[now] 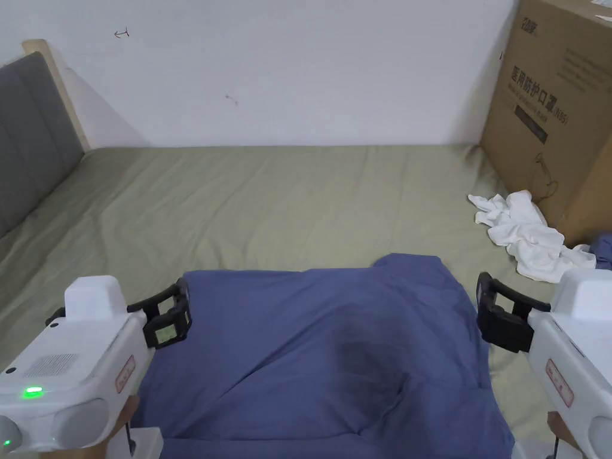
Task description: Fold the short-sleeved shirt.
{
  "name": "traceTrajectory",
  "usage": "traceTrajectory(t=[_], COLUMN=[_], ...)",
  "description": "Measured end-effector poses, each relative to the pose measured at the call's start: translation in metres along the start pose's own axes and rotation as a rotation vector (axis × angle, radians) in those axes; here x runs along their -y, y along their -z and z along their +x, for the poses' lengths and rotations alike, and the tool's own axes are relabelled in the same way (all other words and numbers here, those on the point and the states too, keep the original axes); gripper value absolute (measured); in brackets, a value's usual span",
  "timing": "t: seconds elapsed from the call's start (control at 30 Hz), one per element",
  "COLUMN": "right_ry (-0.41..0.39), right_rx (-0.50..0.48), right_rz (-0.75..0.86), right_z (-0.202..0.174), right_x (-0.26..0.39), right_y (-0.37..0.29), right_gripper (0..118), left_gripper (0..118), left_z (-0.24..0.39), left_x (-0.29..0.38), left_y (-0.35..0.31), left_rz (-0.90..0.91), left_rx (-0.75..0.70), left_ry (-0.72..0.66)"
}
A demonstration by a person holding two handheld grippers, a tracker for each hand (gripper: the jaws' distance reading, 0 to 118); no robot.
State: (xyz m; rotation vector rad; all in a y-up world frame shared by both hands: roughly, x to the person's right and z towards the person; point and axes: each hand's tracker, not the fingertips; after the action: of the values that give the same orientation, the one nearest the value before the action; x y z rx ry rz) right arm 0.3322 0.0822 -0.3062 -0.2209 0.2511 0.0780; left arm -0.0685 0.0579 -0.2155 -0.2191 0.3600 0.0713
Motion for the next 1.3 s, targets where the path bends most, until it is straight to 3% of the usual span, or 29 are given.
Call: traceTrajectory(t=[0.1, 0.2, 0.27, 0.3, 0.33, 0.37, 0.83, 1.07, 1.2, 1.3], right_ry=[-0.034, -0.037, -0.041, -0.043, -0.044, -0.046, -0.023, -0.025, -0.019, -0.015], right_rx=[0.016, 0.015, 0.02, 0.023, 0.019, 0.017, -0.009, -0.014, -0.014, -0.016], right_rz=[0.055, 0.075, 0.097, 0.105, 0.107, 0.107, 0.086, 0.053, 0.028, 0.004], right_z=[-0.008, -0.016, -0.025, -0.028, -0.029, -0.03, -0.033, -0.031, -0.028, -0.027], right_x=[-0.007, -0.008, -0.008, -0.008, -0.008, -0.007, -0.01, -0.002, 0.005, 0.011], right_y=[-0.003, -0.003, -0.008, -0.008, -0.009, -0.008, -0.012, -0.01, -0.005, -0.001], right_gripper=[88, 82, 60, 42, 12, 0, 0, 0, 0, 0], left_gripper=[96, 72, 29, 11, 1, 0, 0, 0, 0, 0], left_z=[0.014, 0.023, 0.029, 0.031, 0.032, 0.033, 0.027, -0.009, -0.045, -0.07], left_x=[-0.007, -0.01, -0.01, -0.009, -0.01, -0.008, 0.001, 0.036, 0.067, 0.097], left_y=[-0.007, -0.014, -0.018, -0.019, -0.017, -0.018, -0.002, 0.023, 0.04, 0.045], left_rz=[0.09, 0.149, 0.16, 0.163, 0.159, 0.162, 0.05, -0.234, -0.498, -0.599], left_rx=[-0.006, 0.029, 0.046, 0.052, 0.065, 0.072, 0.11, 0.103, 0.085, 0.039], left_ry=[0.023, 0.03, 0.056, 0.067, 0.069, 0.064, 0.046, 0.064, -0.044, -0.085])
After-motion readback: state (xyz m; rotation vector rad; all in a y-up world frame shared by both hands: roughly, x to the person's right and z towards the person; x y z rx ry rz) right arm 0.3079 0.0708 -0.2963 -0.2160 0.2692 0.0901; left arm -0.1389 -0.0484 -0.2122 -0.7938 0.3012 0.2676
